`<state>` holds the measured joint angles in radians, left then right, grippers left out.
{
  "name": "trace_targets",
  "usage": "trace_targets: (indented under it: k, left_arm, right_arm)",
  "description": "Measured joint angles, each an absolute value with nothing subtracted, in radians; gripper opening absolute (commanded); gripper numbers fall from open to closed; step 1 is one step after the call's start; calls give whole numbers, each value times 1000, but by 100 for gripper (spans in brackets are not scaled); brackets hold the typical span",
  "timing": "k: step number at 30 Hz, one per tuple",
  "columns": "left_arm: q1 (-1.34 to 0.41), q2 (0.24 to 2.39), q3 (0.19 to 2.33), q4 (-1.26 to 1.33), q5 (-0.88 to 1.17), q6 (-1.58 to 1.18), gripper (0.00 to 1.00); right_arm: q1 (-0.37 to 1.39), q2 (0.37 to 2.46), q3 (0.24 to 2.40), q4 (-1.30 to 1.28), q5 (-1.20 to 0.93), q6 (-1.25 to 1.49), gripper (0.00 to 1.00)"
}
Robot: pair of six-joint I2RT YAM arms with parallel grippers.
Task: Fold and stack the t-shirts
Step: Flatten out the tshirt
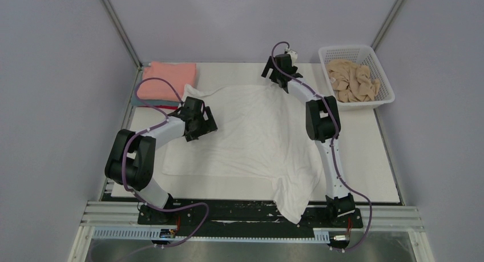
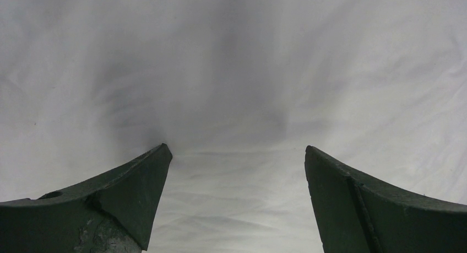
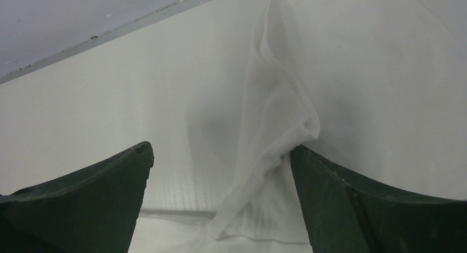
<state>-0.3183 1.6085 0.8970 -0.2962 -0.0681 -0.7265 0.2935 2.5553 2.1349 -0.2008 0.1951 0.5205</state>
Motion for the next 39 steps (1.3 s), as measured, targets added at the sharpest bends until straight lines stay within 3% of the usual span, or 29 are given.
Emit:
trace_targets:
  k: [6, 17, 25, 29, 33, 39]
  left_arm:
    - [-318, 1608, 897, -296, -68, -726, 100]
    - [-318, 1610, 898, -296, -68, -726, 100]
    - [-318, 1612, 900, -299, -70, -727, 100]
    - [-320, 1605, 906, -324, -98, -728, 100]
    - [-326, 1545, 906, -356, -134, -727, 100]
    - [-333, 1457, 906, -358, -139, -727, 100]
  right_arm:
    - [295, 2576, 2158, -162, 119, 561, 100]
    - [346, 2634, 2146, 147, -1, 629, 100]
    - [388, 2663, 2168, 164, -36, 570, 100]
    - [391, 2511, 1977, 121, -1, 451, 100]
    - [387, 2160, 1610, 64, 78, 358, 100]
    - [381, 1731, 1243, 36, 160, 348, 100]
